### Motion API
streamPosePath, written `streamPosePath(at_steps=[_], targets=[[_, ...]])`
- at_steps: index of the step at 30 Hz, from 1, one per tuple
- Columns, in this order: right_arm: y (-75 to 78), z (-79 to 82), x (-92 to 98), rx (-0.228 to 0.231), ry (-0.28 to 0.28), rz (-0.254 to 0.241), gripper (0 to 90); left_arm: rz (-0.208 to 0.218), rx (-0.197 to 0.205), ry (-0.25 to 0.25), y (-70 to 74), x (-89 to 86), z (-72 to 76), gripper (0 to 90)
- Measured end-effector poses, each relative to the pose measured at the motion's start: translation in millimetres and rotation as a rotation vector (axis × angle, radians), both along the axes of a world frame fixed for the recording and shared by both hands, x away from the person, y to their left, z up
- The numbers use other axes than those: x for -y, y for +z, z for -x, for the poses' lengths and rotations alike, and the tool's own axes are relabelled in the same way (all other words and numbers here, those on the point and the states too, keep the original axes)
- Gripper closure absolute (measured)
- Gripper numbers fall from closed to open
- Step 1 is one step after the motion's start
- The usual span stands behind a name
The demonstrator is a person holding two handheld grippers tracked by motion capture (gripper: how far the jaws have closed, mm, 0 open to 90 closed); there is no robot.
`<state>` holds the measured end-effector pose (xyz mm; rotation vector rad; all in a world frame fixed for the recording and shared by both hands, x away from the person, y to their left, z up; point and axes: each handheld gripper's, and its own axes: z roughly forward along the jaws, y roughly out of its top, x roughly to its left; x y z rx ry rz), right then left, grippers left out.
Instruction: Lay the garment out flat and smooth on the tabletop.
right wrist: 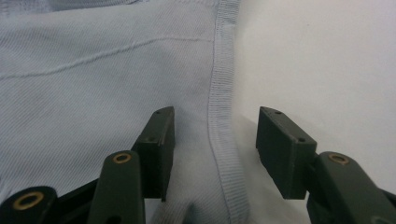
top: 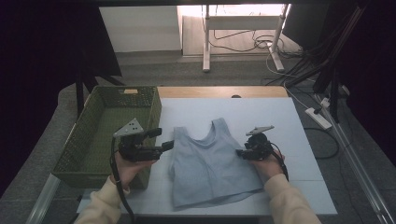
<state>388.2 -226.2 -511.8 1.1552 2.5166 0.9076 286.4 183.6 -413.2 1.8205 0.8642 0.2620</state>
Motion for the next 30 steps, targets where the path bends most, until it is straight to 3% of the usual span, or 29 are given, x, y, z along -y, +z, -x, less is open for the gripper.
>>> streamPosePath(at_steps=[2,7,9,14,20,30], targets=[[-1.1,-0.1,0.3,-0.016,0.012,-0.012,54.3,0.000,0.000,0.001,-0.2,-0.1,0.0,27.4],[-0.9,0.1,0.2,-0.050,0.050,-0.046,74.7,-0.001,0.005,-0.001,0.9,0.4,0.8,27.4],[0.4,1.5,-1.5,-0.044,0.061,-0.034,78.7,-0.002,0.003,-0.002,0.4,0.5,0.5,27.3],[5.5,6.1,-2.7,-0.006,0.076,-0.005,81.2,-0.002,0.002,-0.002,0.2,0.4,0.3,27.4],[14.5,15.3,6.6,0.039,0.041,0.011,81.6,0.002,0.001,0.001,0.3,-0.7,0.1,27.3],[20.1,29.5,30.0,0.049,-0.011,0.009,81.6,0.005,-0.001,0.001,0.1,-1.7,-0.2,27.3]])
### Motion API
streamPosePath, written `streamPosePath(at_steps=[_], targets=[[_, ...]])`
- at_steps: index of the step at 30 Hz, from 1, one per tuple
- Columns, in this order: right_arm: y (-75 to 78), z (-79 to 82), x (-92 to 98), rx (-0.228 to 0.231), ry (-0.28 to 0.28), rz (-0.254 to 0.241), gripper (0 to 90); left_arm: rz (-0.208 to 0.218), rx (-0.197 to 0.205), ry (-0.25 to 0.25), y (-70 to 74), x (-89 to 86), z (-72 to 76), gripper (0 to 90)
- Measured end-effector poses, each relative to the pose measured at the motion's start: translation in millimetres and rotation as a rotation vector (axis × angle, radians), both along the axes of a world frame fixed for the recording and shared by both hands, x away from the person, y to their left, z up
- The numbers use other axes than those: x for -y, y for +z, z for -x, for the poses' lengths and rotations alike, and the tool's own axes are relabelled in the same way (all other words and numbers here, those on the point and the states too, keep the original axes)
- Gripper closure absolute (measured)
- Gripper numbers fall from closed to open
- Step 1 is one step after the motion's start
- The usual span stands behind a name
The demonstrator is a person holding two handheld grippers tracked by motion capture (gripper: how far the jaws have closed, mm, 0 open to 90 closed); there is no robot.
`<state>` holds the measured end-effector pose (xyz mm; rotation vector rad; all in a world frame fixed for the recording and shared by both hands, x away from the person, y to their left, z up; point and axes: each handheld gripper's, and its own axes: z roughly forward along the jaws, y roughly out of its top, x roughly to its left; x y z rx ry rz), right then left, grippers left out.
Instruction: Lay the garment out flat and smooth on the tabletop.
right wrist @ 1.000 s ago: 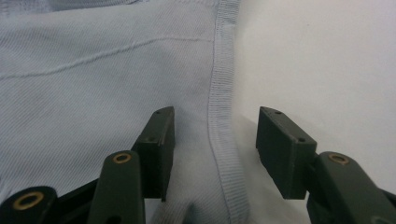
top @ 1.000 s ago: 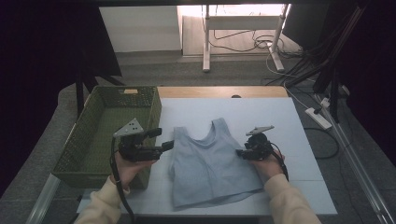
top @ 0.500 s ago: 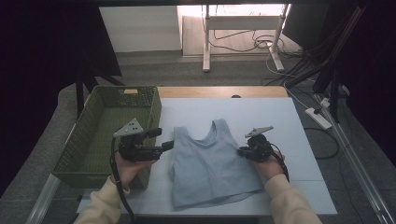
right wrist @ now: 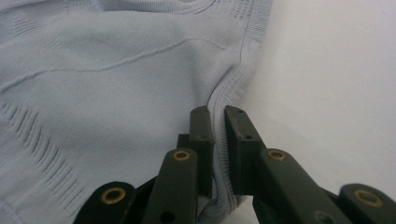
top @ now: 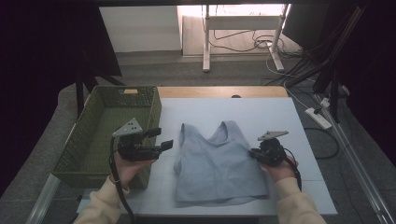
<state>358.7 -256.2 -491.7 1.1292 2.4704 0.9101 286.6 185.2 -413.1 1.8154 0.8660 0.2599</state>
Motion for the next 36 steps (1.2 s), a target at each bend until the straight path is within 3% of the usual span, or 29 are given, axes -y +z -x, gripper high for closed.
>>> streamPosePath(at_steps=[12,15,18,21,25,31,36], targets=[[1.7,18.2,38.6,-0.012,-0.102,-0.019,81.5,-0.001,-0.002,-0.004,-0.6,1.4,-0.8,27.3],[0.8,19.2,40.9,-0.007,-0.103,-0.022,78.9,-0.003,0.000,-0.008,-0.3,2.9,-0.5,27.3],[1.9,19.9,37.2,0.031,-0.108,-0.012,69.1,-0.003,0.000,-0.008,-0.2,3.1,-0.5,27.3],[8.6,23.3,32.1,0.113,-0.105,-0.022,56.5,0.000,-0.001,-0.006,-0.2,2.4,-0.7,27.3],[22.8,30.5,18.0,0.195,-0.060,-0.065,50.2,-0.001,-0.001,-0.008,-0.4,2.9,-0.7,27.3],[26.5,38.7,-11.2,0.195,0.100,-0.108,46.1,-0.002,-0.004,-0.012,-1.2,3.4,-0.8,27.2],[19.0,41.8,-24.4,0.164,0.153,-0.137,43.8,-0.002,-0.004,-0.012,-1.1,3.6,-1.0,27.0]])
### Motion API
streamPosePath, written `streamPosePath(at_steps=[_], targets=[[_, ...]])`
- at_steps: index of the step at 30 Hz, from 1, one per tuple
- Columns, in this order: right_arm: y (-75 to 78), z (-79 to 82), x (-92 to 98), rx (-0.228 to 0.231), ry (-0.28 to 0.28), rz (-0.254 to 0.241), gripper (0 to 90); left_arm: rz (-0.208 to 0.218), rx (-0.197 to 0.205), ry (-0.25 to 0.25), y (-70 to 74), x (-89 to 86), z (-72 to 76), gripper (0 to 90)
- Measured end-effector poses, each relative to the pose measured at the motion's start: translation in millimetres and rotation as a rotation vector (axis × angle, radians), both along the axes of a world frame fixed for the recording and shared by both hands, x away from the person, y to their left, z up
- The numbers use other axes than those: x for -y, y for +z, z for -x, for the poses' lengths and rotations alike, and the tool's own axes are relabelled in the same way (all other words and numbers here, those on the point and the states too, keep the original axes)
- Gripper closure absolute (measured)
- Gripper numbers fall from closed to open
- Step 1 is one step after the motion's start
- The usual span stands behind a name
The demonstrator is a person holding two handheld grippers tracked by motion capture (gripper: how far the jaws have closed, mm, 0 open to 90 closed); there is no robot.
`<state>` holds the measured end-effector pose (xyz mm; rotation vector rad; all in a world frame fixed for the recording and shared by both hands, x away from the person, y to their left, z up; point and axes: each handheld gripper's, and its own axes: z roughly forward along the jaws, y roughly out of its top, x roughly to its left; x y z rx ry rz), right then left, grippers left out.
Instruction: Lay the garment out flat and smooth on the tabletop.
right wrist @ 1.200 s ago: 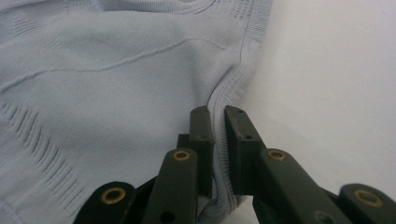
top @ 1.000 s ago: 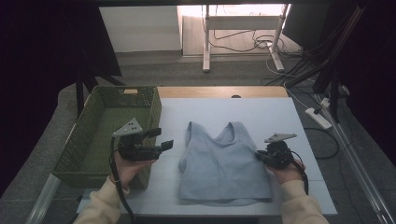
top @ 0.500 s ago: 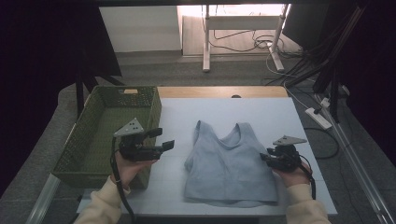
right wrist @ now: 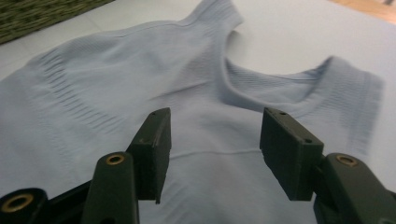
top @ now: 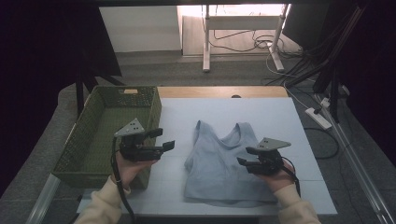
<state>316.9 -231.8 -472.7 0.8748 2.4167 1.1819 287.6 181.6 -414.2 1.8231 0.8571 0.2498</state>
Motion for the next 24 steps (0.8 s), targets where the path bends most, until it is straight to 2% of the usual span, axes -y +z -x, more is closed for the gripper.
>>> streamPosePath(at_steps=[12,24], targets=[[-3.1,5.2,-17.0,-0.015,0.057,0.000,42.8,-0.002,0.002,0.000,0.3,-0.3,0.0,27.0],[-3.4,12.4,-38.5,-0.008,0.143,-0.004,42.3,-0.002,0.000,-0.003,-0.6,-0.7,-2.1,27.0]])
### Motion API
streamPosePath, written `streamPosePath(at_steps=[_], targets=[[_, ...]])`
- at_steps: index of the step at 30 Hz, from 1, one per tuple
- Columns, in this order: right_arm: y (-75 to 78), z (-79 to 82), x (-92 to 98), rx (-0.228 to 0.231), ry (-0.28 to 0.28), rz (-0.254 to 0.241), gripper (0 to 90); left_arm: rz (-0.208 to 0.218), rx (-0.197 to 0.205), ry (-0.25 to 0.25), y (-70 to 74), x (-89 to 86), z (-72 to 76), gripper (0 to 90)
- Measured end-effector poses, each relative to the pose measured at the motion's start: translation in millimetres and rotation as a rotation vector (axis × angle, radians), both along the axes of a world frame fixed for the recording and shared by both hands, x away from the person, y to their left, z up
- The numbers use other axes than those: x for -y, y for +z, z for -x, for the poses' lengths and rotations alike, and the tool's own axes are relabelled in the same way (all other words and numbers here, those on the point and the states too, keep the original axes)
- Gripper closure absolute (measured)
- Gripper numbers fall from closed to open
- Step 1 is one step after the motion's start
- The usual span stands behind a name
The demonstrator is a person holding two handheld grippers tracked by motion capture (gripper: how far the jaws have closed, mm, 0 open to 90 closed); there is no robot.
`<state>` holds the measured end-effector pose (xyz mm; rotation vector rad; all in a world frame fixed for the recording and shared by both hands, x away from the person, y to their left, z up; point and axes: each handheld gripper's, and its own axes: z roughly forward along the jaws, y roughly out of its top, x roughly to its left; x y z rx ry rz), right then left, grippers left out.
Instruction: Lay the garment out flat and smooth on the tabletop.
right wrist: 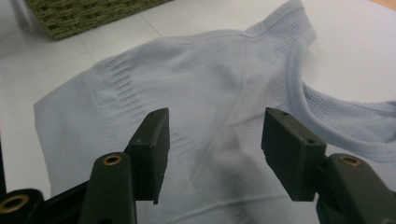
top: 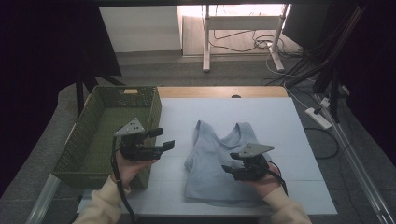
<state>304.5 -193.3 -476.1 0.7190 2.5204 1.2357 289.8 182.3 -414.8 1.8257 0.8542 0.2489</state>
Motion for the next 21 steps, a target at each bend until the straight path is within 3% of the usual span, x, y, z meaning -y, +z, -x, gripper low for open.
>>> streamPosePath(at_steps=[12,21], targets=[[2.2,12.0,-15.4,0.040,0.078,-0.028,41.6,-0.006,0.001,0.003,0.4,1.7,1.0,26.9],[0.2,20.9,-32.0,0.033,0.145,-0.019,40.7,-0.005,0.005,0.005,1.5,1.3,1.8,26.9]])
